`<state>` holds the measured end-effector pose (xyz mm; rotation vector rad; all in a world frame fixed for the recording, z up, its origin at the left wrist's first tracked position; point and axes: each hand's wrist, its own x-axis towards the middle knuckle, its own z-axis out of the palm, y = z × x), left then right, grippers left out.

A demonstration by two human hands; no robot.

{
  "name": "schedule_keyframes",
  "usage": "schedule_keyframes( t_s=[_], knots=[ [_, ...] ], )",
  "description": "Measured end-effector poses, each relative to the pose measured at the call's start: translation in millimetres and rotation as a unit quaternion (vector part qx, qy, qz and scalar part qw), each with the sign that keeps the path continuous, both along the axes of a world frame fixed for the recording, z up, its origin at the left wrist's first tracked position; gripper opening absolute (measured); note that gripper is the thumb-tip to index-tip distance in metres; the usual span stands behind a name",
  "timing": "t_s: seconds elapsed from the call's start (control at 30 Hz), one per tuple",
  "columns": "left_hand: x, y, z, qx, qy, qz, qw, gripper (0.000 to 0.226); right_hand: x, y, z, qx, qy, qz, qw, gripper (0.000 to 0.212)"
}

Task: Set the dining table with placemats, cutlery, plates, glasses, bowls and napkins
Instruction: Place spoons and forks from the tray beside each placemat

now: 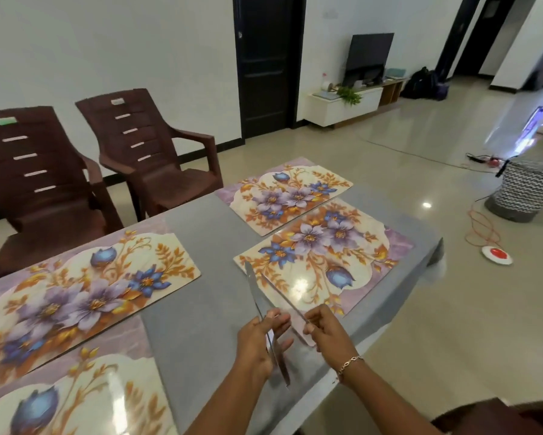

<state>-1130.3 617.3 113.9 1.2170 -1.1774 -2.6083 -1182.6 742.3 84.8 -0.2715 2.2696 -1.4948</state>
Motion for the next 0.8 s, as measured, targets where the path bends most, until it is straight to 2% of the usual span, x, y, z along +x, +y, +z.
schedule_keyframes(
  t_s=[0.13,0.3,0.4,0.5,0.7,0.8],
  knots=[
    [-68.6,-4.0,-7.9,0.036,0.002,0.028,0.999,0.016,-72.4,24.1,-6.8,0.078,0.07,-0.007,0.994,0.022],
    [-136.5,-1.1,-16.3,0.014,0.001,0.002,1.0,0.014,-158.0,64.5,-16.6,0.202,0.162,-0.039,0.965,0.037],
    [-169.0,4.8,-16.7,0.021,-0.002,0.001,1.0,0.014,-204.7,88.1,-22.3,0.249,0.173,-0.069,0.95,0.037],
    [-190.3,12.4,-19.2,0.036,-0.003,0.012,0.999,0.015,-243.9,100.7,-24.0,0.303,0.182,-0.042,0.934,0.042],
    [-222.0,28.2,-25.1,0.023,-0.026,0.066,0.997,0.018,-305.1,115.2,-43.2,0.325,0.205,-0.023,0.923,0.041],
    [-235.3,39.4,-21.9,0.017,-0.023,0.095,0.995,0.015,-321.2,123.3,-47.0,0.332,0.219,0.025,0.917,0.049]
  ],
)
